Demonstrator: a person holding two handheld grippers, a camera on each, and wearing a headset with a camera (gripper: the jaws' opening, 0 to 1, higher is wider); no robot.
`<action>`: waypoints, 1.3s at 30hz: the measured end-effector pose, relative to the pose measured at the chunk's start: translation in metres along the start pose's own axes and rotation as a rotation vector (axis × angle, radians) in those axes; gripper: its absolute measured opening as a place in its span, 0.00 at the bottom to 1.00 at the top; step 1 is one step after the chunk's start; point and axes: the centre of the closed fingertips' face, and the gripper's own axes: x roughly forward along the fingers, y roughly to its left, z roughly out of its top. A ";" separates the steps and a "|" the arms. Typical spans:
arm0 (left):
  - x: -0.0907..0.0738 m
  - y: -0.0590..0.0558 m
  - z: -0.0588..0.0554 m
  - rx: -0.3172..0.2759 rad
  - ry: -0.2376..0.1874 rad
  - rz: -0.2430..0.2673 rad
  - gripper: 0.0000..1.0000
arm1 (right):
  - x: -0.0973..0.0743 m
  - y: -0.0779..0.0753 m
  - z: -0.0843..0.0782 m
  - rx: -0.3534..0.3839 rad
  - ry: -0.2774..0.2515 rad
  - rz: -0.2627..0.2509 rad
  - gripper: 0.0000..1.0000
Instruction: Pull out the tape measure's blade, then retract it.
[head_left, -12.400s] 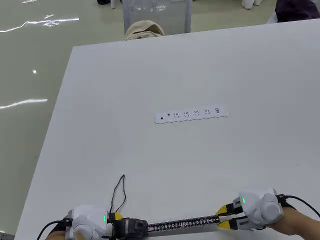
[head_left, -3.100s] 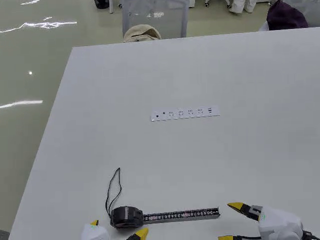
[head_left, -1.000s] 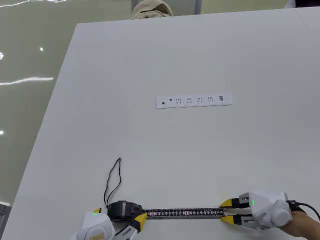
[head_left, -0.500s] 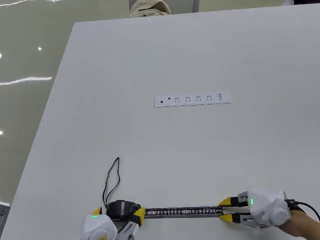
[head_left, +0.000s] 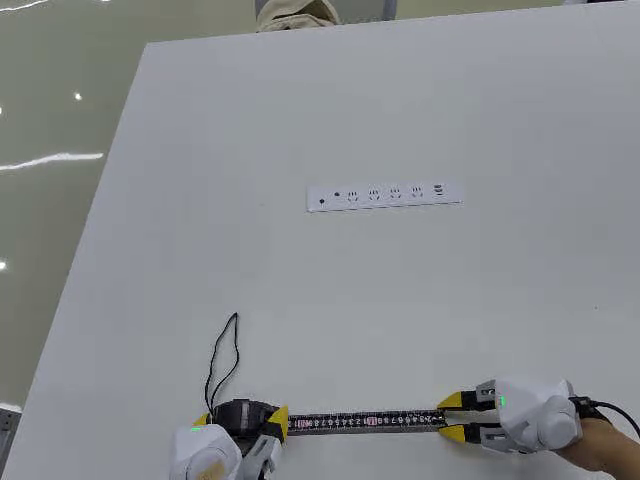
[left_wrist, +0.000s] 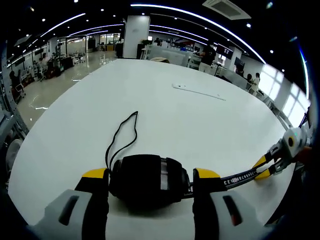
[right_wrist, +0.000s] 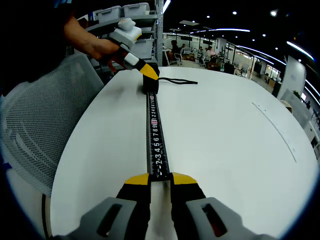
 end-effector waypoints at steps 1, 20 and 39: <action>0.001 0.000 0.000 0.002 0.003 0.002 0.65 | 0.000 0.000 0.000 0.001 0.000 0.000 0.13; 0.000 0.001 -0.005 0.044 -0.027 0.067 0.63 | 0.000 0.002 -0.002 -0.001 0.002 -0.005 0.13; 0.002 0.002 -0.006 0.082 -0.013 0.082 0.63 | -0.003 0.000 0.003 -0.006 -0.005 -0.019 0.13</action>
